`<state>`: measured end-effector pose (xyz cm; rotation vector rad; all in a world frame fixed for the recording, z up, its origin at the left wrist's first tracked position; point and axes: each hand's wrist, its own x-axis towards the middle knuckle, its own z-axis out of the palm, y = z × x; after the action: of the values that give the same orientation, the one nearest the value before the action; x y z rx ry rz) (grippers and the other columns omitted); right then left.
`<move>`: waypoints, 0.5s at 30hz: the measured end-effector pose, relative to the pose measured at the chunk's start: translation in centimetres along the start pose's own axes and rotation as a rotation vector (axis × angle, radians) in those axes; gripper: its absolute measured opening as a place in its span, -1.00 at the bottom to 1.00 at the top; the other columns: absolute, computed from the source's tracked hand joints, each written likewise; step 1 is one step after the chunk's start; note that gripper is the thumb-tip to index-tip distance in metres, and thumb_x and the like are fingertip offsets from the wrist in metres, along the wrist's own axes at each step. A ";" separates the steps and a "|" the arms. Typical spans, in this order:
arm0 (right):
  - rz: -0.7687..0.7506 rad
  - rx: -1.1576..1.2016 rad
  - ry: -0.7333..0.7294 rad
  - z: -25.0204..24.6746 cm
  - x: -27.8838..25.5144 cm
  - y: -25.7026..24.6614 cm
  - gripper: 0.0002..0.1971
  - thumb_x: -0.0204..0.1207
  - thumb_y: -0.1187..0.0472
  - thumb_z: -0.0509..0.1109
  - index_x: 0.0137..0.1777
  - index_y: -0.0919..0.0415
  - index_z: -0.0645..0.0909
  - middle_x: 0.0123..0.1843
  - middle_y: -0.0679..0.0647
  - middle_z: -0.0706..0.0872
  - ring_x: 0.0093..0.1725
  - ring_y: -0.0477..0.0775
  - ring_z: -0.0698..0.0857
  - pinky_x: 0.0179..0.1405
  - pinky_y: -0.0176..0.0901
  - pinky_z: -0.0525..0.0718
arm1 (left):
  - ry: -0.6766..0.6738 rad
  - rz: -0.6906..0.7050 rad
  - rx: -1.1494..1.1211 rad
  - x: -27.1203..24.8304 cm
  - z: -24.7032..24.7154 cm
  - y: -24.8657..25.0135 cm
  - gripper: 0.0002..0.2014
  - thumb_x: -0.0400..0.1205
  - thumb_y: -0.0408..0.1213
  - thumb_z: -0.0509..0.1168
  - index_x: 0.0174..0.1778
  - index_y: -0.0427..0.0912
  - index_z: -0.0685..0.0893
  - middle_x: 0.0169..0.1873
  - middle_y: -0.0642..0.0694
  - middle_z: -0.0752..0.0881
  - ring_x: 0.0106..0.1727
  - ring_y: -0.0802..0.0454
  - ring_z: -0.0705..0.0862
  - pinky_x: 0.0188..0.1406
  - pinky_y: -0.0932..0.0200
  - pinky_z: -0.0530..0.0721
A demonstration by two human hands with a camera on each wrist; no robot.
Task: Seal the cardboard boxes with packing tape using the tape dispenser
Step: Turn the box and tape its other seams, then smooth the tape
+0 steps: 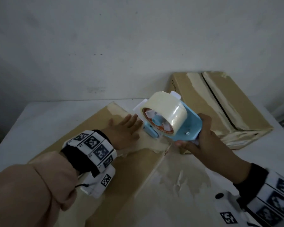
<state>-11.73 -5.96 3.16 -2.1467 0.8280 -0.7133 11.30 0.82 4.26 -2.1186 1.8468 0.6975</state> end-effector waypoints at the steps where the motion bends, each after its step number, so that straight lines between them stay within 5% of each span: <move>1: 0.003 -0.012 0.000 0.0 0.0 -0.1 -0.10 0.10 -0.61 0.19 0.23 -0.02 0.02 -0.04 -0.24 0.53 -0.07 -0.16 0.70 -0.22 -0.14 0.72 | 0.026 0.006 -0.021 0.4 0.2 -0.2 -0.44 0.70 -0.09 -0.09 0.63 -0.03 -0.09 0.65 -0.01 -0.16 0.66 0.01 -0.18 0.58 -0.34 -0.16; 6: 0.008 0.006 -0.003 -0.2 -0.3 -0.3 -0.15 0.15 -0.49 0.31 0.23 -0.01 0.02 -0.04 -0.28 0.52 -0.06 -0.11 0.69 -0.18 -0.02 0.71 | -0.098 -0.063 0.063 1.1 -0.2 -0.1 -0.46 0.73 -0.09 -0.19 0.61 0.04 -0.26 0.63 0.05 -0.29 0.65 0.11 -0.24 0.59 -0.27 -0.13; 12: 0.114 0.080 0.018 -2.6 -4.0 0.9 -0.20 0.18 -0.08 0.55 0.23 0.06 0.08 0.03 -0.28 0.43 -0.05 -0.48 0.60 -0.23 -0.55 0.57 | -0.041 -0.064 0.048 1.1 0.1 -0.1 -0.46 0.73 -0.08 -0.16 0.60 0.14 -0.23 0.62 0.13 -0.29 0.64 0.15 -0.23 0.57 -0.28 -0.10; 15: 0.170 0.031 0.017 -3.7 -6.8 1.1 -0.14 0.04 -0.33 0.49 0.18 -0.11 0.02 0.02 -0.29 0.41 0.01 -0.58 0.54 -0.20 -0.62 0.54 | -0.035 -0.067 0.052 1.0 -0.1 0.0 -0.46 0.73 -0.08 -0.15 0.60 0.15 -0.22 0.62 0.14 -0.28 0.64 0.15 -0.23 0.57 -0.29 -0.10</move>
<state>-19.01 -3.05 2.93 -2.0164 0.9890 -0.6530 11.44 -0.04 3.84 -2.1116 1.7485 0.6600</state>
